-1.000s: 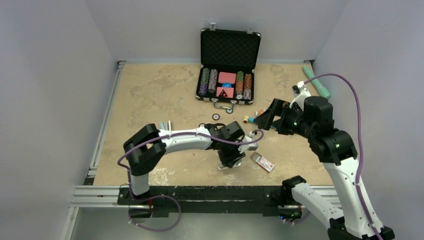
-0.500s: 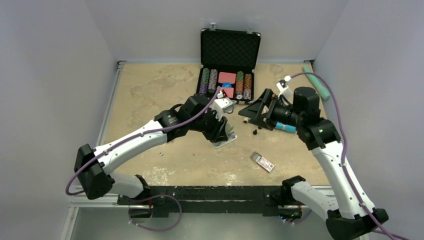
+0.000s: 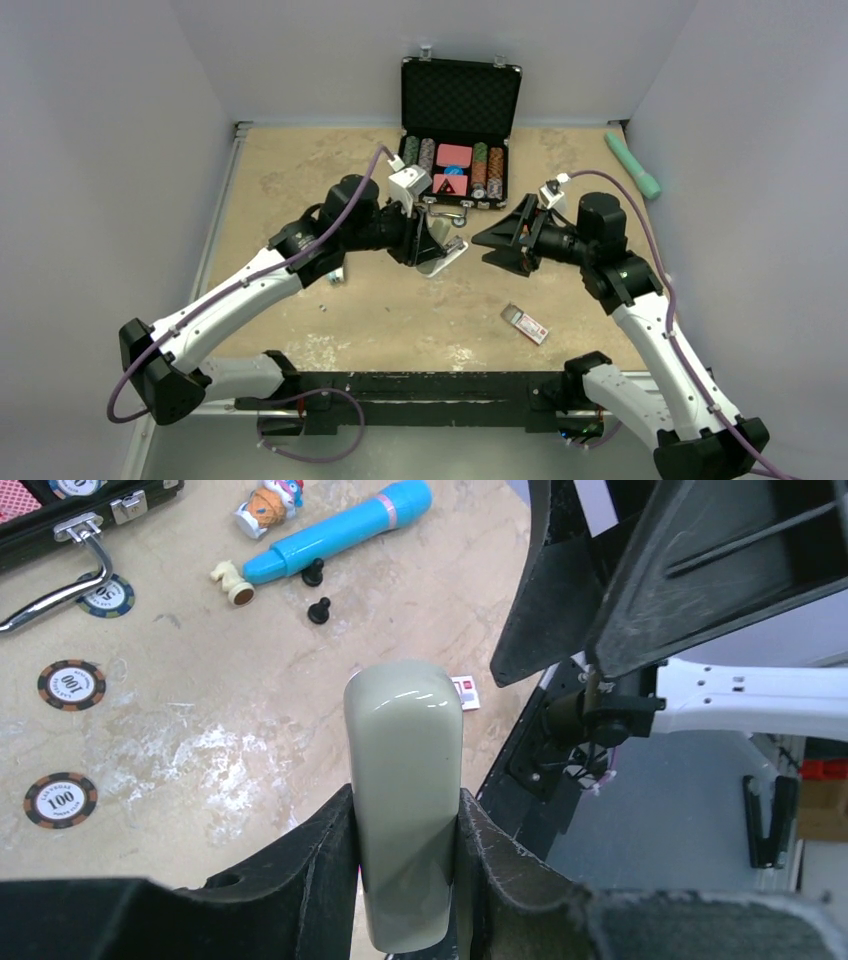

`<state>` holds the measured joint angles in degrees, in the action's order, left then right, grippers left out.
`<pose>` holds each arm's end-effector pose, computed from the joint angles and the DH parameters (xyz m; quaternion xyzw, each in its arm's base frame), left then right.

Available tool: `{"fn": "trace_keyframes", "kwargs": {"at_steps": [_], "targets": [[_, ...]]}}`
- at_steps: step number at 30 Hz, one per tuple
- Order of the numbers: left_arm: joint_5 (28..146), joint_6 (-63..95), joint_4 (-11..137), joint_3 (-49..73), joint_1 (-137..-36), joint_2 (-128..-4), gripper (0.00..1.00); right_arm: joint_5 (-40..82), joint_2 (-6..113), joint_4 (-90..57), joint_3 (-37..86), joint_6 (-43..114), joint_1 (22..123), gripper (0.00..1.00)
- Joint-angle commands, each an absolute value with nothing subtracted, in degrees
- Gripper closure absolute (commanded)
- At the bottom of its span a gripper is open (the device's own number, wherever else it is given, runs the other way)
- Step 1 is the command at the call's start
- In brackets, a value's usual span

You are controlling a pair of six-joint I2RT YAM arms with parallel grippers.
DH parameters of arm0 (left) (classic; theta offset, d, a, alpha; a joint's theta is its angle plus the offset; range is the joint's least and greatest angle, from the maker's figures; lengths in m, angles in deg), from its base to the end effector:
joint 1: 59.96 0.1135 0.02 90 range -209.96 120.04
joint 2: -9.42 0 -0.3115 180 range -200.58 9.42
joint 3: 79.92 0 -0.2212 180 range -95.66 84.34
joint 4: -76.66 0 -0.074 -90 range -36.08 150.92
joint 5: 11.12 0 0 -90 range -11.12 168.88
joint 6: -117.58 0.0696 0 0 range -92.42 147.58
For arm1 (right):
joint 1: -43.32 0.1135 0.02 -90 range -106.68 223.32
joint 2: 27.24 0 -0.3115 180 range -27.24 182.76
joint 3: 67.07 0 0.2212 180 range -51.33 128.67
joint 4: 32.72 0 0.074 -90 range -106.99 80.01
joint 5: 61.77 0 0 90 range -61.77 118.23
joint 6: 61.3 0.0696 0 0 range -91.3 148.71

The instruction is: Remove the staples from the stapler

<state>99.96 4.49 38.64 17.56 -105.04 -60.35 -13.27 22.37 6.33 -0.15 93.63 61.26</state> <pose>0.1614 -0.1973 0.3953 0.2545 0.7965 -0.4229 0.3493 0.1252 0.0890 0.3699 0.1263 0.7891 0.5671 0.1993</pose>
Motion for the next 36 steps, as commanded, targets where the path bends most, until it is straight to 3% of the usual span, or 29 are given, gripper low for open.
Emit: {"fn": "trace_keyframes", "kwargs": {"at_steps": [1,9,13,19,27,36], "targets": [[101.64,-2.17,42.93,17.19,-103.75,-56.77,1.00,-10.98,22.07,4.56,1.15,91.01,61.06,0.27],[101.42,-20.47,41.57,20.01,-101.87,-54.81,1.00,0.60,23.24,14.47,11.73,75.18,61.00,0.34],[106.68,-30.63,45.29,24.09,-100.67,-53.59,1.00,-1.25,22.63,12.36,15.21,68.14,60.99,0.35],[110.75,-44.14,51.30,28.94,-98.25,-52.85,1.00,-7.20,21.62,3.19,10.09,69.50,61.03,0.37],[113.11,-62.69,52.86,35.59,-95.28,-53.33,1.00,-9.20,25.37,3.35,5.45,68.41,61.03,0.41],[113.93,-73.05,62.92,43.09,-93.90,-53.18,1.00,-19.29,23.46,-16.60,-6.65,72.71,61.08,0.41]]}}
